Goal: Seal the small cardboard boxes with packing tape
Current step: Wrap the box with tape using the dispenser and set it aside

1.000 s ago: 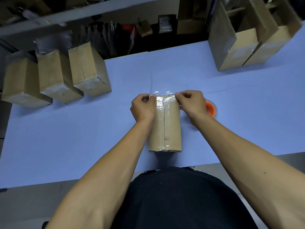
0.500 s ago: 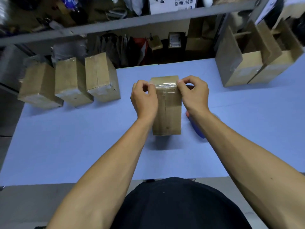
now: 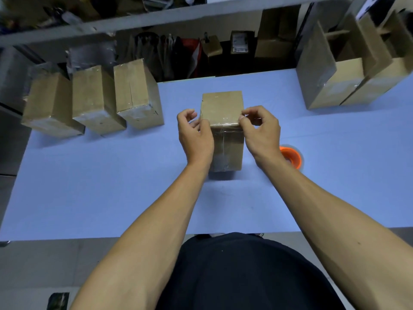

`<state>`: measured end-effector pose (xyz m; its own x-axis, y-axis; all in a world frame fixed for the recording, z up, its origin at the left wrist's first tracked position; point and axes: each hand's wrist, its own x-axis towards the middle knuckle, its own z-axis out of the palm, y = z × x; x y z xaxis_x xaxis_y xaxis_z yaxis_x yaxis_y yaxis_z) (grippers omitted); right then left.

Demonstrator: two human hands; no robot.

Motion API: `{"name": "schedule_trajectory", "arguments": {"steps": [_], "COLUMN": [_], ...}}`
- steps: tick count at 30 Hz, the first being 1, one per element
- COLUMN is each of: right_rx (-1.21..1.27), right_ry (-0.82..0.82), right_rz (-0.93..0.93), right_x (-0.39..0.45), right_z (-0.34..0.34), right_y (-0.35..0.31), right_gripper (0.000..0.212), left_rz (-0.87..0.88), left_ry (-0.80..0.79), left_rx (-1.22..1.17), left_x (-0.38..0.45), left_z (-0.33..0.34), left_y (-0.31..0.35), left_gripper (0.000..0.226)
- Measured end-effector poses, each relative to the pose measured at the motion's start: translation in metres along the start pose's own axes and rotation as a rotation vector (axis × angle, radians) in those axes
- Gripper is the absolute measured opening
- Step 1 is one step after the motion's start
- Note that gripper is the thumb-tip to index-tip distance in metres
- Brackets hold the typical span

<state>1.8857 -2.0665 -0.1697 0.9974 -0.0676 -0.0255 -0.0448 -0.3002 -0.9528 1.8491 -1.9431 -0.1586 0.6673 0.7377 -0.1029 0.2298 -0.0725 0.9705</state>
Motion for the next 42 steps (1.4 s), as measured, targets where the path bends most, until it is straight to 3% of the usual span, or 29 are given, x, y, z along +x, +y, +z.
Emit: {"name": "schedule_trajectory", "arguments": {"steps": [5, 8, 14, 17, 20, 22, 24, 26, 29, 31, 34, 40, 42], "right_rx": [-0.067, -0.143, -0.119, -0.087, 0.020, 0.111, 0.140, 0.124, 0.060, -0.074, -0.238, -0.296, -0.296], "right_ry": [0.018, -0.034, -0.024, -0.051, -0.167, -0.345, -0.512, -0.575, -0.512, -0.430, -0.516, -0.593, -0.611], "right_rz": [0.068, 0.092, 0.113, 0.166, 0.243, 0.237, 0.193, 0.171, 0.157, 0.152, 0.156, 0.202, 0.263], "right_x": [-0.004, -0.004, 0.002, 0.006, 0.007, 0.002, 0.001, 0.003, 0.004, 0.002, -0.008, -0.006, -0.002], "right_z": [0.016, 0.022, 0.023, 0.022, 0.018, 0.012, 0.004, -0.004, -0.004, -0.002, 0.000, -0.003, -0.008], "right_y": [-0.010, -0.009, -0.013, -0.009, -0.006, 0.002, 0.007, 0.010, 0.010, 0.018, 0.036, 0.040, 0.040], "right_gripper": [0.028, 0.052, 0.026, 0.028, 0.048, 0.055, 0.056, 0.068, 0.036, 0.022, 0.025, 0.031, 0.042], "left_rz": [-0.135, -0.126, -0.136, -0.189, -0.272, -0.299, -0.274, -0.241, -0.214, -0.288, -0.336, -0.273, -0.289], "left_ry": [-0.222, -0.277, -0.171, -0.156, -0.144, -0.180, -0.248, -0.357, -0.477, -0.496, -0.482, -0.497, -0.456], "left_rx": [0.090, 0.115, 0.090, -0.015, -0.109, -0.072, 0.016, 0.034, 0.107, 0.126, 0.192, 0.152, 0.133], "left_x": [-0.004, -0.006, 0.005, 0.010, 0.014, 0.019, 0.024, 0.027, 0.031, 0.023, 0.007, 0.018, 0.020], "left_z": [0.011, 0.012, 0.017, 0.015, 0.010, 0.005, -0.003, -0.013, -0.023, -0.025, -0.025, -0.027, -0.027], "left_y": [0.000, -0.003, -0.005, -0.008, -0.004, -0.003, 0.001, 0.006, -0.001, -0.013, -0.043, -0.060, -0.062], "left_gripper": [0.052, 0.059, 0.048, 0.047, 0.042, 0.039, 0.041, 0.035, 0.022, 0.023, 0.038, 0.026, 0.026]}}
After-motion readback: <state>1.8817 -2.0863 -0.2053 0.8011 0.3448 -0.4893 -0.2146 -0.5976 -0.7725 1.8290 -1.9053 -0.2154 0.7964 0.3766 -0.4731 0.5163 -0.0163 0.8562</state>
